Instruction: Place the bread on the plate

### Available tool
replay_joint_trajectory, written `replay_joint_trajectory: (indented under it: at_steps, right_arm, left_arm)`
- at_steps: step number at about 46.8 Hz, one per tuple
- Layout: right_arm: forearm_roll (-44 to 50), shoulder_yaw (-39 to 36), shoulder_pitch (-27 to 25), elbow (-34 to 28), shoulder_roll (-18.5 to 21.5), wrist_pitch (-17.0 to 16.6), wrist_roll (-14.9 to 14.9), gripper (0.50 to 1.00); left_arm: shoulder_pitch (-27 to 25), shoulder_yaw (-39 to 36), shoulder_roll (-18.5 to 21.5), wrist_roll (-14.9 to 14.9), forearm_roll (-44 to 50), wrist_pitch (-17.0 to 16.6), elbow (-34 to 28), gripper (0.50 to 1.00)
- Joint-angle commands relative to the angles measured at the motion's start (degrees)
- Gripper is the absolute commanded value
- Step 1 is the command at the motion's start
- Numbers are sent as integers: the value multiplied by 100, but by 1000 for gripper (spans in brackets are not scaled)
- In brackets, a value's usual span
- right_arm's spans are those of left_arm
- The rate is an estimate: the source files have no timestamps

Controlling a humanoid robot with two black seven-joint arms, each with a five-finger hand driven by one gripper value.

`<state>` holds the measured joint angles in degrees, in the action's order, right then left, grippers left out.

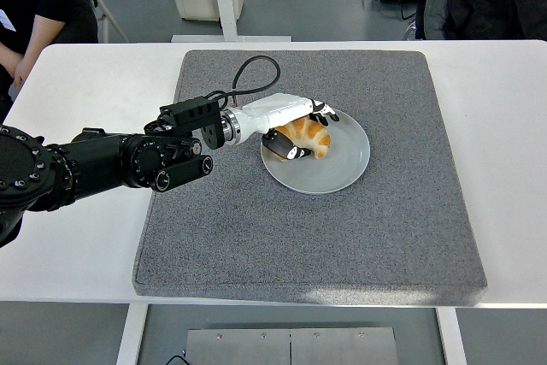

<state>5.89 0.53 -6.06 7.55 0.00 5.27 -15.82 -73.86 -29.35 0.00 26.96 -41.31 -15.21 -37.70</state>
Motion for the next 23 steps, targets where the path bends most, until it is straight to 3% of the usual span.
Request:
replay_joint_trajectory:
  at_steps: [1, 7, 11, 14, 23]
  right_arm:
    - [0, 0, 0, 9, 0, 0, 0, 1000]
    - [0, 0, 0, 9, 0, 0, 0, 1000]
    - [0, 0, 0, 9, 0, 0, 0, 1000]
    - [0, 0, 0, 9, 0, 0, 0, 1000]
    - [0, -9, 0, 18, 0, 0, 0, 1000]
  left_arm:
    - [3, -1, 0, 2, 18, 1, -1, 757]
    - [-32, 8, 0, 2, 61, 36, -1, 805]
    - [-85, 25, 0, -7, 79, 53, -10, 908]
    - [-111, 87, 0, -16, 88, 62, -10, 954]
    - [-234, 429, 0, -16, 88, 334, -27, 975]
